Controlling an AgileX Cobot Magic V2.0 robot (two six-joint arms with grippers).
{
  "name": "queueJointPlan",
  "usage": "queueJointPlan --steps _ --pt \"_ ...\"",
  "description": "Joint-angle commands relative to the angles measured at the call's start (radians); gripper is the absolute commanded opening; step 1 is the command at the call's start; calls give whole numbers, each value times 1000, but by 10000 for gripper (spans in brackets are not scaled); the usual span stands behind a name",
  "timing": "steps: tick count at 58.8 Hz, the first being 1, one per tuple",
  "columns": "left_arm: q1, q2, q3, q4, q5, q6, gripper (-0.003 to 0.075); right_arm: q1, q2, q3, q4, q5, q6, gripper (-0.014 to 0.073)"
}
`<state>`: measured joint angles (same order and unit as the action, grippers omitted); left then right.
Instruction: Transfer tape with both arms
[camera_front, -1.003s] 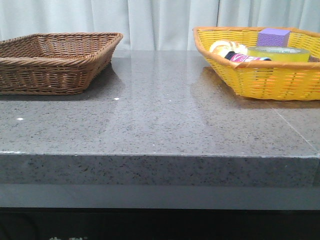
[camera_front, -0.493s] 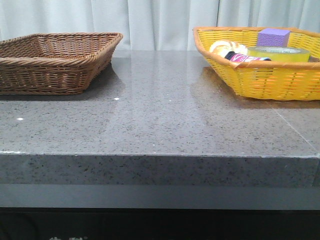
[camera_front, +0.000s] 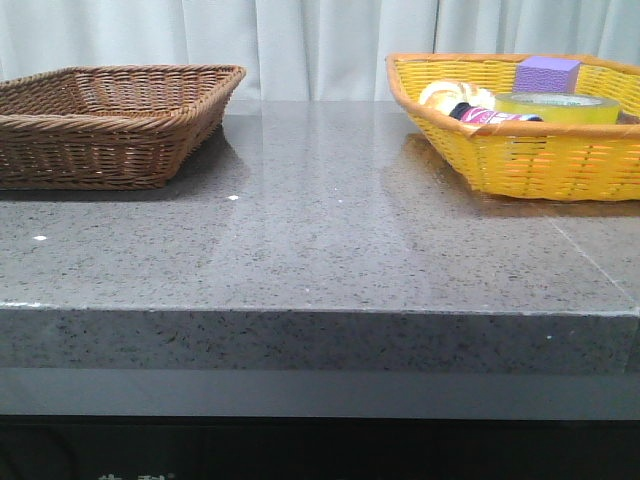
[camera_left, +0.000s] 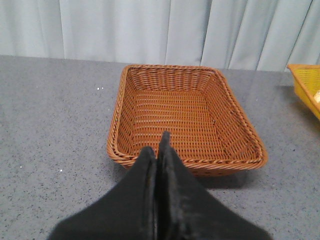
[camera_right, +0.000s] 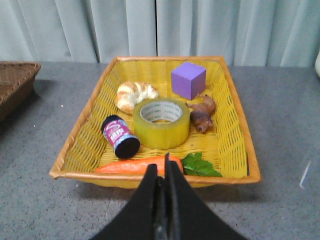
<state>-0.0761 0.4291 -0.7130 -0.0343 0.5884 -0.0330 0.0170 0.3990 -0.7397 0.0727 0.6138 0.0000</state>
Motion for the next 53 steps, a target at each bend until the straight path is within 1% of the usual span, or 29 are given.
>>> queueJointPlan --steps 1,18,22,24,27,30,32,34,35,37,39,41,44,49,53 --pt "2 39 -32 -11 -69 -12 -20 -6 57 -33 -10 -50 -9 -69" --pt "2 109 -3 -11 -75 -12 -20 -6 177 -33 -9 -12 -9 -68" --pt "2 123 0 -7 -75 -12 -17 -6 197 -33 -9 -5 -9 -60" --pt "2 131 0 -5 -75 -10 -4 -6 210 -33 -9 0 -9 -42" --pt "2 140 0 0 -77 2 48 -6 224 -33 -9 5 -9 11" --pt "2 148 0 9 -79 9 134 -6 239 -33 -9 8 -9 111" --pt "2 150 0 9 -81 15 228 -6 248 -33 -9 10 -9 188" --pt "2 155 0 9 -84 17 296 -6 253 -33 -9 10 -9 271" --pt "2 155 0 9 -86 17 347 -6 256 -33 -9 11 -9 304" --pt "2 159 0 9 -89 17 422 -6 262 -33 -9 13 -9 379" --pt "2 161 0 9 -92 17 482 -6 266 -33 -9 17 -9 437" --pt "2 164 0 9 -91 17 519 -6 271 -33 -9 23 -9 477" --pt "-1 170 0 -2 -89 17 536 -6 271 -36 -9 33 -9 497" --pt "-22 178 0 -24 -89 23 528 -6 297 -61 -9 60 -8 482" --pt "-64 185 -12 -27 -89 25 522 -6 329 -102 -10 96 -8 467"
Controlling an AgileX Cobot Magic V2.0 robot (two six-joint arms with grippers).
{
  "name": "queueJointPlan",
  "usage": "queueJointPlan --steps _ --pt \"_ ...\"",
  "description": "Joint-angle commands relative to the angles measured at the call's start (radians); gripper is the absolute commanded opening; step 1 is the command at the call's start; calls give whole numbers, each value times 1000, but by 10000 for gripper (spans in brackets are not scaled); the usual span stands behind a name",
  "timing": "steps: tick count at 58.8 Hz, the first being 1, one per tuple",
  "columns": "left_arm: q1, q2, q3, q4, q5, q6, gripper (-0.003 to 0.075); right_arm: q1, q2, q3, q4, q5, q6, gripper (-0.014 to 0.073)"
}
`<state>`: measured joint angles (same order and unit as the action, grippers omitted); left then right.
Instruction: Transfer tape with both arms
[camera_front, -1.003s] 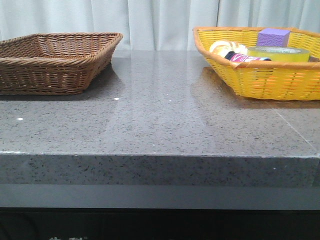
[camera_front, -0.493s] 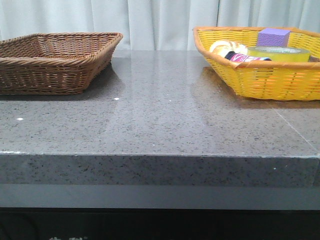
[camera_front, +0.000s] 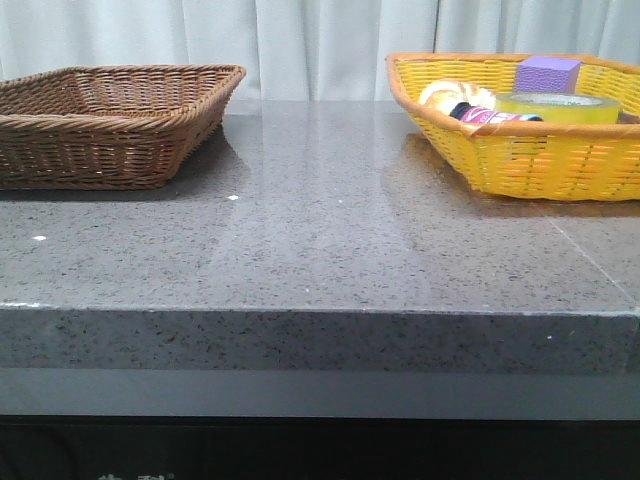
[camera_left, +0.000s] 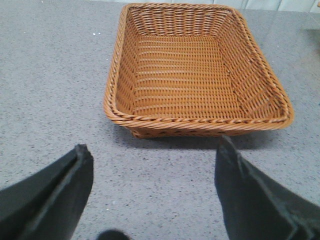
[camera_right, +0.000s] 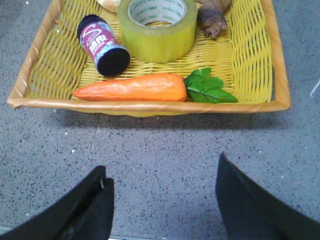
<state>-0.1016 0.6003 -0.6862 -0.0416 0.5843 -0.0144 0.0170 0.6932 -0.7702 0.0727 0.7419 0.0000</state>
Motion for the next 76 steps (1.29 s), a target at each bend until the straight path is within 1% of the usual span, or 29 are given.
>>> queueJointPlan --steps 1,13,24,34,42,55,63,76 --pt "-55 15 -43 -19 -83 6 522 -6 48 -87 -10 -23 -8 465" --pt "-230 18 -97 -19 -53 6 510 -7 229 -280 -10 83 0 465" --pt "-396 18 -107 -35 -44 6 510 -7 420 -476 -10 169 0 465" --pt "-494 18 -107 -35 -44 6 510 -7 603 -656 -10 232 24 465" --pt "-525 18 -107 -37 -42 6 510 -8 741 -781 -10 248 35 465" --pt "-524 18 -107 -37 -42 6 510 -46 971 -986 -10 339 35 465" --pt "-524 18 -105 -37 -39 6 510 -61 1067 -1077 -10 363 35 465" --pt "-524 18 -105 -37 -39 6 509 -61 1193 -1191 -10 351 34 465"
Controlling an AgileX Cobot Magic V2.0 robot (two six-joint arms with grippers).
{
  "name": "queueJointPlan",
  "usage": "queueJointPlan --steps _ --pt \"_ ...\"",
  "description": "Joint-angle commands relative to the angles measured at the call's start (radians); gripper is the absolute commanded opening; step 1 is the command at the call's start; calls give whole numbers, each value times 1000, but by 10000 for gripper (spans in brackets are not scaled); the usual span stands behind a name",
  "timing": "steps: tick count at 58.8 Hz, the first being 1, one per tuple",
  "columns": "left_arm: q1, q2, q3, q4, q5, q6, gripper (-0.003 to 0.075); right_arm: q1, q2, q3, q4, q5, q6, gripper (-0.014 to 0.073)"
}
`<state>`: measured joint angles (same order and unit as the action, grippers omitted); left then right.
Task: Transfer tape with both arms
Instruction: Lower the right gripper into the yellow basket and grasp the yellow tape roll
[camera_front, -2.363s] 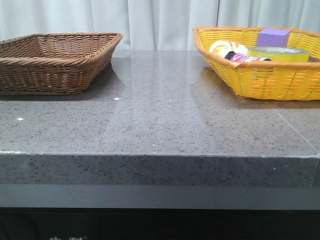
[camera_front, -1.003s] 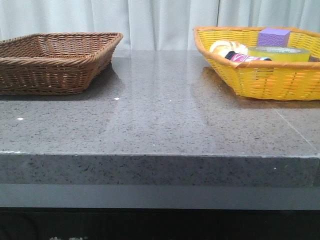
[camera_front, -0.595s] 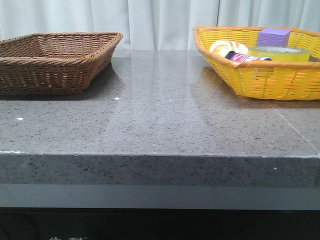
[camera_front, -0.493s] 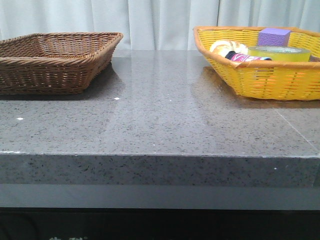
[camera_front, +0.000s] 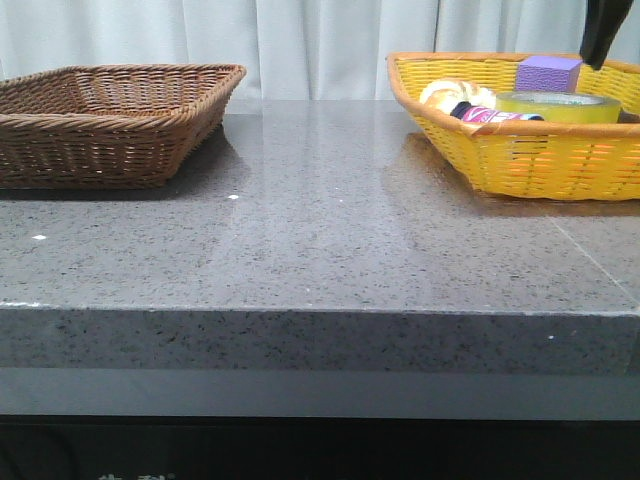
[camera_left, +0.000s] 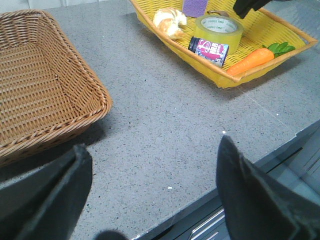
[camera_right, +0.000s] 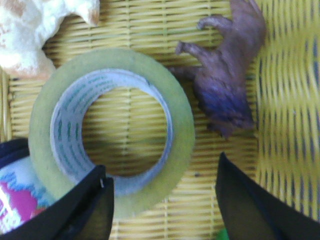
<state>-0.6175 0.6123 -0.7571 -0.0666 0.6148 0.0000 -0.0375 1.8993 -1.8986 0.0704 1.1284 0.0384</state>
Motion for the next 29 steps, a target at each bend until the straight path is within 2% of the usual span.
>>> queueJointPlan --steps 1,8,24,29 --pt "-8 6 -34 -12 -70 -8 509 -6 -6 -69 -8 -38 -5 465" --pt "-8 6 -34 -12 -68 -8 505 -9 42 -94 -8 -56 -5 465" --pt "-8 6 -34 -12 -68 -8 446 -11 108 -95 -1 -101 -5 462" --pt "-8 6 -34 -12 -68 -8 431 -11 116 -95 4 -104 -5 388"
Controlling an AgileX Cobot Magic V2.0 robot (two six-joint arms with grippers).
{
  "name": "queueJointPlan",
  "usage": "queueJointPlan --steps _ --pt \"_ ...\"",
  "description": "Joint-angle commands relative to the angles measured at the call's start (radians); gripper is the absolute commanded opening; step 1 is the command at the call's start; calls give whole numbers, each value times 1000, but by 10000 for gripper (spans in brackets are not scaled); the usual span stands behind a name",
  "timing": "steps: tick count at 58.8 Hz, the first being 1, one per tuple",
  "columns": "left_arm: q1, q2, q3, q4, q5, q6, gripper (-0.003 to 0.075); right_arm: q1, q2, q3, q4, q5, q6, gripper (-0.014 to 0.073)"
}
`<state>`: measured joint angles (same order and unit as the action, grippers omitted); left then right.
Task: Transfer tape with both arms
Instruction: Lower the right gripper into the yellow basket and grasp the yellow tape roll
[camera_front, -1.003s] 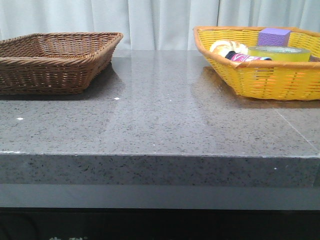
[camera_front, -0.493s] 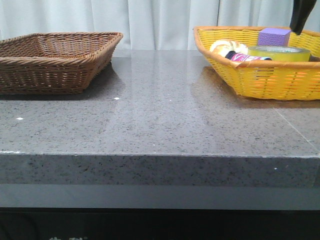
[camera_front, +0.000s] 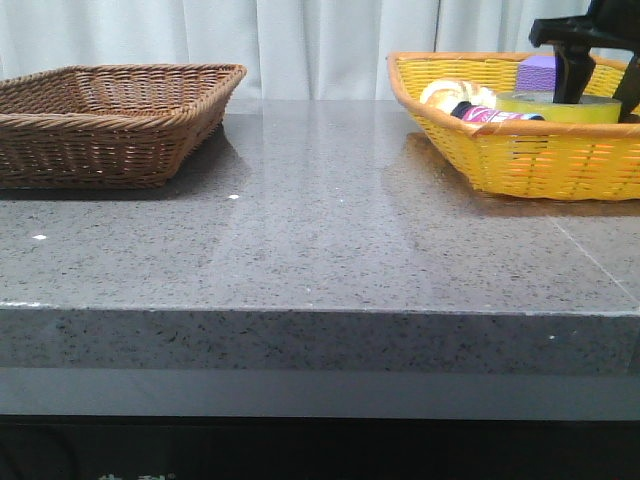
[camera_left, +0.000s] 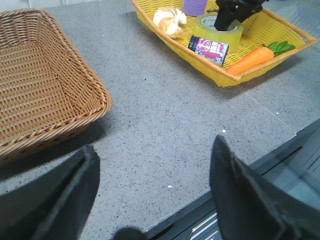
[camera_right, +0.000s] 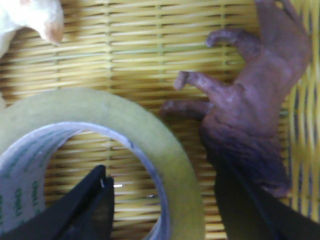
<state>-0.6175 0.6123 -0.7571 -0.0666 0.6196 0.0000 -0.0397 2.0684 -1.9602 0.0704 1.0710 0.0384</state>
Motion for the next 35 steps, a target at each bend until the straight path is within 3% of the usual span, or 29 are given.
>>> queueJointPlan --steps 1,8,15,35 --pt "-8 6 -34 -12 -72 -8 428 -9 -53 -33 4 -46 -5 367" --pt "-8 6 -34 -12 -72 -8 418 -9 -53 -33 4 -45 -5 180" --pt "-8 6 -34 -12 -72 -8 418 -9 -66 -33 4 -27 -5 89" --pt "-8 6 -34 -12 -72 -8 418 -4 -224 -33 4 8 -16 76"
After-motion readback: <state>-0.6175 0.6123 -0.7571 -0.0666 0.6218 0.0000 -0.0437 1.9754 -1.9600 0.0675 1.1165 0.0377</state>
